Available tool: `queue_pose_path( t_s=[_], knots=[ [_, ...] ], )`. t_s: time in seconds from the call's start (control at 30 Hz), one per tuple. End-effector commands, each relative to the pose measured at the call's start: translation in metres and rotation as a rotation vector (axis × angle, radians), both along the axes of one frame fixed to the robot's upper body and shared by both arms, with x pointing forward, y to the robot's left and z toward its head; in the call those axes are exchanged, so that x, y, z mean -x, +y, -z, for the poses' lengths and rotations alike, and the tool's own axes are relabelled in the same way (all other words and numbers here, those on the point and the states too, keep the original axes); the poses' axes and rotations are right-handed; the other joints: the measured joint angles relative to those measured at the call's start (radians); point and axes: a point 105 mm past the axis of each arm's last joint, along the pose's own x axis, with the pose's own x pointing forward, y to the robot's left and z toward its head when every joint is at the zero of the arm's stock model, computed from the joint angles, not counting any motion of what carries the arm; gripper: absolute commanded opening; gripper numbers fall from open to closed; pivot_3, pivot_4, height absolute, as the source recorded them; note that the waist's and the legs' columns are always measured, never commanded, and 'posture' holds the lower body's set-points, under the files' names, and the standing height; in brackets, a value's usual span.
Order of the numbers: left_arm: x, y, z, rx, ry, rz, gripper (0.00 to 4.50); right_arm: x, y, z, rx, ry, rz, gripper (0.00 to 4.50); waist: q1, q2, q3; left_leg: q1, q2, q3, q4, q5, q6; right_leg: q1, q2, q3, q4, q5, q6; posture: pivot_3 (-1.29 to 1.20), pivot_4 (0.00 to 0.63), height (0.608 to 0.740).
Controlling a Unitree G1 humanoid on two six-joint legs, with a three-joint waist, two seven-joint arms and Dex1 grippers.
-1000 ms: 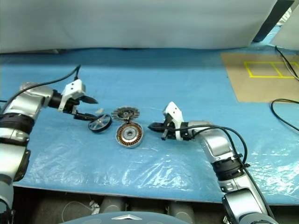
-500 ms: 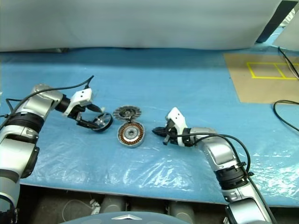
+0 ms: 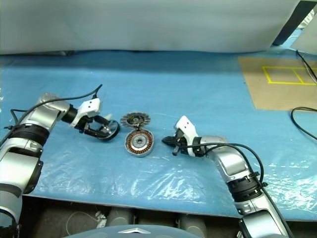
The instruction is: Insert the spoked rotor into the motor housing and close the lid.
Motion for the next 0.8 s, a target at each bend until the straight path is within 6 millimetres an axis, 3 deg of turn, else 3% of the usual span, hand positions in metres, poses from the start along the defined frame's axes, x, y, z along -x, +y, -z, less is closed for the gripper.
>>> queue_pose_path(
  t_s=[0.03,0.23,0.4,0.47,0.67,0.8],
  knots=[
    [-0.003,0.002,-0.009,-0.011,-0.058,0.000,2.25,0.001,0.005,-0.006,-0.018,-0.028,-0.021,0.00,0.000,0.000,0.000,0.000,0.000,0.000,0.000,0.000,0.000,0.000,0.000,0.000,0.000,0.000,0.000,0.00,0.150,0.740],
    [0.004,0.006,-0.002,-0.021,-0.019,0.014,2.25,-0.001,0.004,-0.004,-0.001,-0.039,-0.017,0.00,-0.001,0.000,0.000,0.000,0.000,0.000,0.000,0.000,0.000,0.000,0.000,0.000,0.000,0.000,0.000,0.00,0.150,0.740],
    [0.008,0.003,0.007,-0.029,-0.043,0.035,1.31,-0.001,0.006,-0.004,-0.003,-0.040,-0.018,0.00,0.000,0.001,0.000,0.001,0.000,0.000,0.000,0.000,0.000,0.001,-0.001,0.000,0.000,0.000,0.000,0.00,0.150,0.740],
    [0.012,0.001,0.006,-0.009,-0.037,0.053,1.31,-0.001,0.005,-0.004,-0.004,-0.037,-0.017,0.00,0.000,0.001,0.000,0.003,0.001,0.000,0.000,0.000,0.000,0.003,-0.001,0.000,0.000,0.000,0.000,0.00,0.150,0.740],
    [0.018,-0.010,-0.023,0.187,-0.054,0.038,1.31,0.000,0.002,-0.015,-0.047,-0.029,-0.023,0.00,0.000,0.001,0.000,0.005,0.001,0.000,0.000,0.000,0.000,0.003,-0.001,0.001,0.000,0.000,0.000,0.00,0.150,0.740],
    [0.030,-0.004,-0.031,0.185,-0.080,0.053,1.31,-0.006,-0.006,-0.021,-0.049,-0.039,-0.011,0.00,-0.003,0.001,0.000,0.001,0.002,0.001,0.000,0.000,0.000,0.000,-0.001,0.001,0.000,0.000,0.000,0.00,0.150,0.740]
  ],
)
